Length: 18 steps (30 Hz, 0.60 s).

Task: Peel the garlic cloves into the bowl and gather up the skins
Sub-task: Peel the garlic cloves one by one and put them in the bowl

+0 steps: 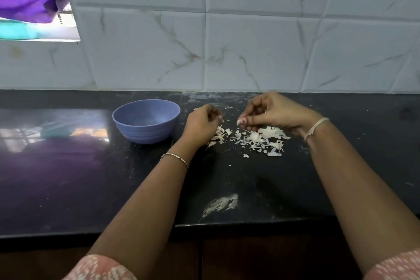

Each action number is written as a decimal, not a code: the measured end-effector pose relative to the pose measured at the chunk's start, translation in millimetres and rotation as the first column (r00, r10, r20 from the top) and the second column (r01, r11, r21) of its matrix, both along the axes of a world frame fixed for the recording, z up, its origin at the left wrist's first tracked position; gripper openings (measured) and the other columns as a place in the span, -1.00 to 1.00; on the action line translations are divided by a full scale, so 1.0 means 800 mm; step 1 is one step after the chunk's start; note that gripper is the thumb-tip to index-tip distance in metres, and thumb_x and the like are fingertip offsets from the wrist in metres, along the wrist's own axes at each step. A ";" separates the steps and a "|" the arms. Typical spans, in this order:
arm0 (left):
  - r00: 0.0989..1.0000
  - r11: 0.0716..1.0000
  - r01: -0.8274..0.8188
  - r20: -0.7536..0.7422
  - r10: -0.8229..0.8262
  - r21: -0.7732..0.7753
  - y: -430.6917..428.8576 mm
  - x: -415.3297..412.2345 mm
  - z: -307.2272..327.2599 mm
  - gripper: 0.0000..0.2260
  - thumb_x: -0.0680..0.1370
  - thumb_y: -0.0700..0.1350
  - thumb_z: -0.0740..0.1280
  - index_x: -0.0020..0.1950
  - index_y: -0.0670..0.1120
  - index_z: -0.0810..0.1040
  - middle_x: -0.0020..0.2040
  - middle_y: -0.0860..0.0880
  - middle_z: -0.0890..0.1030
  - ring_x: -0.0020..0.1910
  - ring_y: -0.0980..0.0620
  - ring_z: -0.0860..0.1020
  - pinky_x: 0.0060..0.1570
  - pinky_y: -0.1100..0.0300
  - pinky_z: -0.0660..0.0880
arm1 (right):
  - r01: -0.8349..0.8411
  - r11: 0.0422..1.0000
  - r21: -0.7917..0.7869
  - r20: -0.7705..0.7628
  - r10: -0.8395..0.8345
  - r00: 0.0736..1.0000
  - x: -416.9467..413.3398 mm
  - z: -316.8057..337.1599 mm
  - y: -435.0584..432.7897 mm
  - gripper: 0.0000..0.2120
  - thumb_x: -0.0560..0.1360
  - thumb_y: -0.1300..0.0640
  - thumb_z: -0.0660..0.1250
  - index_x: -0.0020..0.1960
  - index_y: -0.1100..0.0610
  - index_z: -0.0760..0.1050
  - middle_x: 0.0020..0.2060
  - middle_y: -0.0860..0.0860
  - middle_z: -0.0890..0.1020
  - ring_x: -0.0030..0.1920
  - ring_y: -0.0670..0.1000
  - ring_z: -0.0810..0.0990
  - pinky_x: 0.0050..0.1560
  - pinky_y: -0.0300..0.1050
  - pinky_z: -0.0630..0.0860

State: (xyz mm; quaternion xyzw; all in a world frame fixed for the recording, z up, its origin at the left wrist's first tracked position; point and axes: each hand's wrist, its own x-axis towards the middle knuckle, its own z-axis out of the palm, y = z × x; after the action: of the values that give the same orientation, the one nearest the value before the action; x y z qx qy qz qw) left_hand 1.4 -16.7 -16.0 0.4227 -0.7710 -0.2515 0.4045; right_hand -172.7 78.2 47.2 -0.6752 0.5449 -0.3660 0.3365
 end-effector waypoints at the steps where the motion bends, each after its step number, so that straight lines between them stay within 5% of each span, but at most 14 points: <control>1: 0.998 0.999 0.003 -0.068 0.000 0.046 0.000 -0.001 0.001 -0.93 0.58 -0.13 0.35 0.04 -0.08 0.57 -0.16 0.06 0.57 -0.13 0.08 0.53 -0.06 0.23 0.44 | -0.024 0.999 -0.036 0.029 0.025 0.999 0.002 0.015 0.002 -0.85 0.34 0.28 0.47 -0.11 0.30 0.59 -0.23 0.16 0.70 -0.23 -0.01 0.67 -0.19 -0.25 0.62; 4: 0.979 0.988 0.024 -0.203 0.007 0.149 -0.004 -0.003 0.002 -0.89 0.59 -0.06 0.33 0.06 -0.08 0.55 -0.14 -0.01 0.62 -0.19 0.04 0.54 -0.06 0.14 0.49 | -0.059 0.992 -0.114 0.065 0.067 0.996 0.012 0.036 0.000 -0.83 0.32 0.21 0.47 -0.13 0.27 0.58 -0.22 0.16 0.69 -0.21 -0.01 0.66 -0.14 -0.22 0.62; 6: 0.960 0.980 0.047 -0.281 0.010 0.194 -0.006 -0.003 0.001 -0.88 0.60 -0.03 0.33 0.04 -0.07 0.54 -0.15 -0.05 0.65 -0.25 0.05 0.53 -0.11 0.14 0.48 | -0.073 0.992 -0.100 -0.154 0.058 0.986 0.022 0.014 -0.010 -0.82 0.35 0.21 0.50 -0.11 0.28 0.60 -0.24 0.10 0.68 -0.25 -0.09 0.64 -0.15 -0.20 0.59; 9: 0.944 0.977 0.040 -0.327 0.032 0.210 -0.005 -0.002 0.000 -0.90 0.59 -0.02 0.33 0.00 -0.04 0.52 -0.21 -0.01 0.61 -0.29 0.06 0.52 -0.12 0.13 0.48 | -0.081 0.997 0.003 -0.518 0.071 0.853 0.029 -0.047 -0.024 -0.92 0.46 0.22 0.48 -0.19 0.14 0.60 -0.30 -0.08 0.64 -0.35 -0.26 0.55 -0.24 -0.31 0.46; 12: 0.939 0.973 0.045 -0.342 0.036 0.225 -0.001 -0.004 0.001 -0.87 0.60 -0.03 0.33 0.06 -0.08 0.52 -0.20 -0.02 0.60 -0.30 0.07 0.51 -0.17 0.16 0.46 | -0.040 0.999 -0.013 -0.467 0.030 0.884 0.020 -0.039 -0.018 -0.93 0.47 0.20 0.46 -0.14 0.16 0.59 -0.23 -0.05 0.69 -0.27 -0.25 0.61 -0.19 -0.33 0.51; 16: 0.929 0.969 0.054 -0.368 0.040 0.242 -0.002 -0.004 0.003 -0.88 0.59 -0.08 0.34 0.09 -0.08 0.53 -0.19 -0.05 0.60 -0.33 0.08 0.51 -0.24 0.19 0.43 | -0.021 0.993 -0.113 -0.153 0.004 0.988 0.018 -0.015 -0.008 -0.96 0.48 0.28 0.44 -0.14 0.21 0.59 -0.25 -0.01 0.68 -0.22 -0.18 0.64 -0.12 -0.31 0.55; 18: 0.926 0.965 0.052 -0.373 0.049 0.257 -0.002 -0.002 0.003 -0.87 0.58 -0.10 0.35 0.11 -0.08 0.53 -0.20 -0.05 0.60 -0.34 0.08 0.50 -0.26 0.20 0.42 | -0.051 0.998 -0.041 -0.318 0.036 0.947 0.024 -0.038 -0.013 -0.90 0.47 0.27 0.46 -0.19 0.14 0.58 -0.28 -0.06 0.67 -0.28 -0.25 0.61 -0.17 -0.36 0.49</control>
State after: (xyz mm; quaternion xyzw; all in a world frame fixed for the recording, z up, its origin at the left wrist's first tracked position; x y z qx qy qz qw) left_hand -0.4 -18.4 -14.0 0.4156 -0.6393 -0.4279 0.4852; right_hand -153.3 67.8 16.6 -0.7452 0.5678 -0.2583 0.2358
